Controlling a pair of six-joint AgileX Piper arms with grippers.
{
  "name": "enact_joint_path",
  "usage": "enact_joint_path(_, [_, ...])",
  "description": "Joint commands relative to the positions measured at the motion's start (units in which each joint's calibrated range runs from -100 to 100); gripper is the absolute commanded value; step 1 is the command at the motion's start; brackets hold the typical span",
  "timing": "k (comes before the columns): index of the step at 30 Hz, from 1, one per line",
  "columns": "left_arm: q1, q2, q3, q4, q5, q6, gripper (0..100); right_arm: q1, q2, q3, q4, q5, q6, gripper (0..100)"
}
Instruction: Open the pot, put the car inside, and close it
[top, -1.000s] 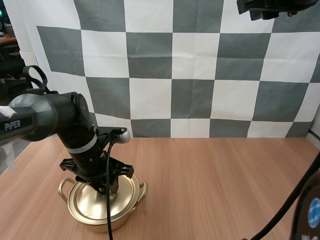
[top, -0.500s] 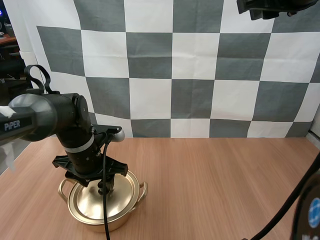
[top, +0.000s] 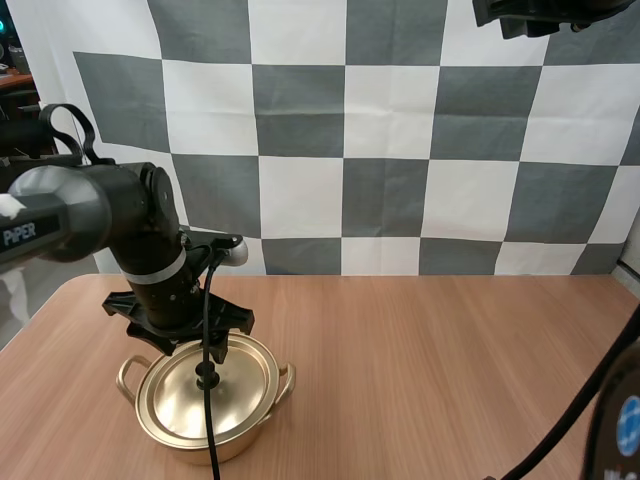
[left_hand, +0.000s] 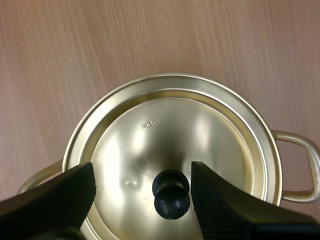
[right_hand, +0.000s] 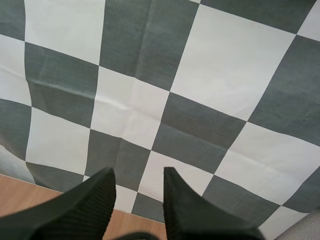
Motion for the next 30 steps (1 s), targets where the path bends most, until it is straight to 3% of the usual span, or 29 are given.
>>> enact_joint_path(1, [0.01,0.08,-2.16,0.15,1.20,1.23,100,-0.04,0.08,-0.03,-0.06,0.06,0.03,53])
enact_joint_path(8, [0.01,0.08,-6.52,0.15,5.55,8.29,100,-0.04,0.08,-0.03,-0.06,0.06,0.03,53])
enact_joint_path(19, [0.01,0.08,-7.57,0.00,4.69,8.31,100,-0.04,0.08,-0.03,0.19,0.06,0.03,53])
enact_joint_path(25, [0.01,-1.17,-13.46,0.10,6.55,10.08,100,-0.04,0.08,-0.03,0.30,0.06,0.03,53])
enact_joint_path(26, [0.01,-1.45,-14.85,0.10,7.24,9.75,87,-0.04,0.08,-0.03,0.30,0.06,0.03,53])
enact_joint_path(28, [0.01,-2.59,-18.32,0.10,7.42,6.34,20,-0.04,0.08,-0.03,0.30,0.06,0.03,53])
enact_joint_path(29, [0.01,-3.28,-20.43,0.10,7.42,4.25,1,-0.04,0.08,-0.03,0.30,0.06,0.03,53])
enact_joint_path(30, [0.01,-4.15,-22.62,0.10,7.42,3.26,1,-0.04,0.08,-0.03,0.30,0.06,0.03,53])
